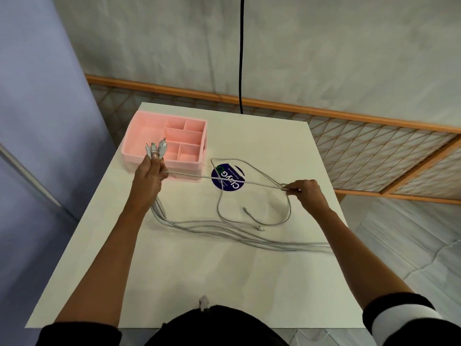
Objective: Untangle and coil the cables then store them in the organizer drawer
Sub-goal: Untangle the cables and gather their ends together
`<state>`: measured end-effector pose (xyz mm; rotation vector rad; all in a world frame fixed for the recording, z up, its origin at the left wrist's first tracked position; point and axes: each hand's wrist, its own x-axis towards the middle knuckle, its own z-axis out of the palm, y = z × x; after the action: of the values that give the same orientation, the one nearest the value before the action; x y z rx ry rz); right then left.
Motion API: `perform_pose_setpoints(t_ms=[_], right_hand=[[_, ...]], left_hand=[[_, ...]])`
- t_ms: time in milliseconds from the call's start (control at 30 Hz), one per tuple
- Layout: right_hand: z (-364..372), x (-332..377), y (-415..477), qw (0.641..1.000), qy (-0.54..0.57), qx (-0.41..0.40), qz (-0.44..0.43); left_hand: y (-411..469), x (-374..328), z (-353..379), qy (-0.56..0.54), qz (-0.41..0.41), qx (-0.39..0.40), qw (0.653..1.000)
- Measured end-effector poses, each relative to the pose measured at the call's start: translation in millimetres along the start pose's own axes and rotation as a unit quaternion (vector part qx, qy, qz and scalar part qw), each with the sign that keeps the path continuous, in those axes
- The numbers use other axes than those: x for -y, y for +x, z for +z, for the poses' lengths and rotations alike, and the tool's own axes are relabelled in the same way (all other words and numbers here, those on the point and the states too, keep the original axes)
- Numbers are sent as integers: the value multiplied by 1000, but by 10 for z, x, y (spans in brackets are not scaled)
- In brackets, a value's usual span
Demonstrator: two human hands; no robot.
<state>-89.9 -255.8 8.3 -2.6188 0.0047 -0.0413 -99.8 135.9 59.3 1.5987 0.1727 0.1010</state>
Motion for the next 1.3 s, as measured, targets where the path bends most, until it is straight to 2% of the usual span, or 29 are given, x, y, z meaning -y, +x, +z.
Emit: perform_pose_setpoints(t_ms=[167, 333, 467, 700, 833, 1033, 1167, 1300], right_hand=[[-122, -298, -153, 996, -7, -62, 60], [-290, -749, -450, 981, 12, -138, 133], [-403, -1069, -766, 967, 5, -191, 170], [-249, -1318, -1046, 942, 67, -206, 257], [-89, -1472, -1123, 927, 81, -187, 316], [73, -1569, -1064, 902, 18, -140, 407], [125, -1135, -739, 938, 1, -125, 325], [392, -457, -368, 987, 40, -78, 134]], left_hand=[[19, 103, -49, 49, -5, 11, 999], [-19, 187, 79, 127, -3, 65, 990], [-4, 266, 33, 161, -16, 56, 985], [-28, 339, 38, 185, -28, 84, 979], [-82, 292, 10, 167, -47, 72, 982], [-177, 186, 22, 112, -63, 75, 989], [-153, 171, -71, 103, -57, 67, 991], [-120, 127, -241, 76, -43, 54, 995]])
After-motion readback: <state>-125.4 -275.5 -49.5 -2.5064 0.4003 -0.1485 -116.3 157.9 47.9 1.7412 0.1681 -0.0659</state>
